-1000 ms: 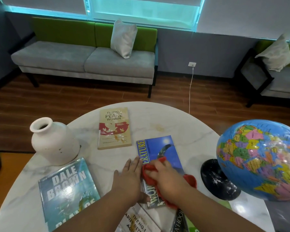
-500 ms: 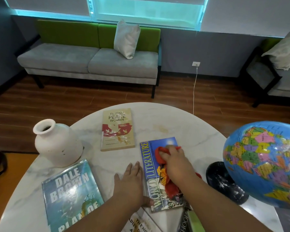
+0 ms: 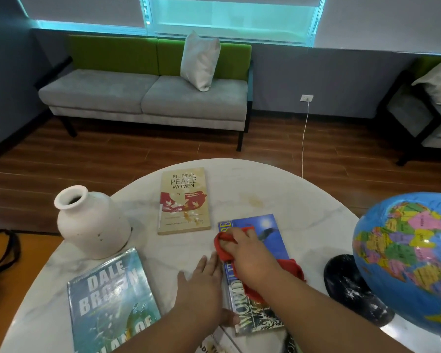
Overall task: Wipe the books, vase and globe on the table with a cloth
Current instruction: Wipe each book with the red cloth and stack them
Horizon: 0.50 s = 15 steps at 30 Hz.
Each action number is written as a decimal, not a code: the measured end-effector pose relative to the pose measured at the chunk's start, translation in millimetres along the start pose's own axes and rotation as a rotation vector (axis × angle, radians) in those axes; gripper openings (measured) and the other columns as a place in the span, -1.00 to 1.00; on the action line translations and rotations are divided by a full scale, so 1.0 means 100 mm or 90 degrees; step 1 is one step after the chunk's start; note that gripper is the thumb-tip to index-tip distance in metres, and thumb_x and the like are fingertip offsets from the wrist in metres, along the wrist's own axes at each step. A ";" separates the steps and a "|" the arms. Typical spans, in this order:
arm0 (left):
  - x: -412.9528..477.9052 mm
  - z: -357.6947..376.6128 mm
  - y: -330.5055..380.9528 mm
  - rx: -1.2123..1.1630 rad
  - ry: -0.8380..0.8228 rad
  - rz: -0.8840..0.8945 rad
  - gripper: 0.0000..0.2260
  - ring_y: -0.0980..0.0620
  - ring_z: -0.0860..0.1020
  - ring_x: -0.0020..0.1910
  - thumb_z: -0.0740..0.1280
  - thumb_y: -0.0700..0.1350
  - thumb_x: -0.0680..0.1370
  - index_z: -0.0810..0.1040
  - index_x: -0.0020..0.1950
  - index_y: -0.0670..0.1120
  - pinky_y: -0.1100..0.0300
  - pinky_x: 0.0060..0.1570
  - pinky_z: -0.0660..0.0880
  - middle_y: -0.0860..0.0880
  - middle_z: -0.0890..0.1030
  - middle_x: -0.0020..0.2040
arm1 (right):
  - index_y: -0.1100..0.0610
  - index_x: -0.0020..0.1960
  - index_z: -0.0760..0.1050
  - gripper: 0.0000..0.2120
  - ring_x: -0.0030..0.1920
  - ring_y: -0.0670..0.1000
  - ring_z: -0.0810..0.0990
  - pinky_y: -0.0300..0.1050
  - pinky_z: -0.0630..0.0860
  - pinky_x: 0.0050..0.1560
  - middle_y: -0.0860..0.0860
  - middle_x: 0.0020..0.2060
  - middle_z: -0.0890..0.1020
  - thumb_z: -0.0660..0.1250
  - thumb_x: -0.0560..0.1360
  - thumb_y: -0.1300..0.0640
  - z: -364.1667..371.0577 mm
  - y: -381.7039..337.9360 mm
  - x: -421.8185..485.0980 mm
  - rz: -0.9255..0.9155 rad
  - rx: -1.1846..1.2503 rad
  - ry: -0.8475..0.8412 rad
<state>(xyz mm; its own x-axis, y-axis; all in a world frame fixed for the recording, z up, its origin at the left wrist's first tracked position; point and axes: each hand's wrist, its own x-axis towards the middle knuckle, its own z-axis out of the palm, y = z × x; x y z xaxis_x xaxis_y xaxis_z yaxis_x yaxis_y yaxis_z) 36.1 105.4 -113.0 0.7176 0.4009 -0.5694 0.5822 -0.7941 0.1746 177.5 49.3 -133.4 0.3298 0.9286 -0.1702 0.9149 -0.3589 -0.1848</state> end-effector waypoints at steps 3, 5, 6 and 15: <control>0.02 0.01 -0.01 -0.009 0.001 0.001 0.12 0.02 -0.23 0.55 0.38 0.37 0.32 -0.26 0.57 -0.05 -0.26 0.45 -0.04 0.04 -0.30 0.56 | -0.10 0.46 0.27 -0.47 0.29 0.16 0.26 0.05 0.42 0.23 -0.02 0.42 0.23 0.17 0.53 0.22 -0.05 0.18 0.13 0.050 0.030 0.025; 0.03 0.01 -0.01 -0.018 0.002 -0.001 0.14 0.02 -0.23 0.55 0.40 0.38 0.30 -0.25 0.57 -0.04 -0.27 0.45 -0.04 0.04 -0.29 0.56 | -0.08 0.44 0.29 -0.50 0.27 0.15 0.28 0.01 0.44 0.19 -0.03 0.41 0.23 0.19 0.53 0.19 -0.07 0.20 0.20 0.172 0.030 0.066; 0.03 0.01 -0.01 -0.015 0.000 -0.004 0.13 0.02 -0.23 0.55 0.40 0.37 0.31 -0.25 0.57 -0.04 -0.27 0.44 -0.04 0.04 -0.29 0.56 | -0.07 0.44 0.29 -0.50 0.26 0.16 0.28 0.01 0.45 0.17 -0.03 0.41 0.22 0.20 0.52 0.20 -0.07 0.16 0.22 0.179 0.016 0.065; 0.02 0.01 -0.01 -0.001 0.006 -0.007 0.10 0.02 -0.20 0.56 0.40 0.35 0.34 -0.23 0.57 -0.04 -0.26 0.44 -0.01 0.05 -0.27 0.57 | -0.18 0.40 0.32 -0.52 0.28 0.11 0.26 -0.04 0.34 0.19 -0.09 0.41 0.26 0.22 0.51 0.08 -0.13 0.44 0.11 0.217 0.004 0.118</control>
<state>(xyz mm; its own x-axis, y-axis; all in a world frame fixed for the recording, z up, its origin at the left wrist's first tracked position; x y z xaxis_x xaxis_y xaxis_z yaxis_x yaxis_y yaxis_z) 36.3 106.1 -115.2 0.7145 0.4148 -0.5633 0.5915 -0.7882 0.1698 224.5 45.4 -130.6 0.6517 0.7571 -0.0448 0.7443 -0.6498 -0.1543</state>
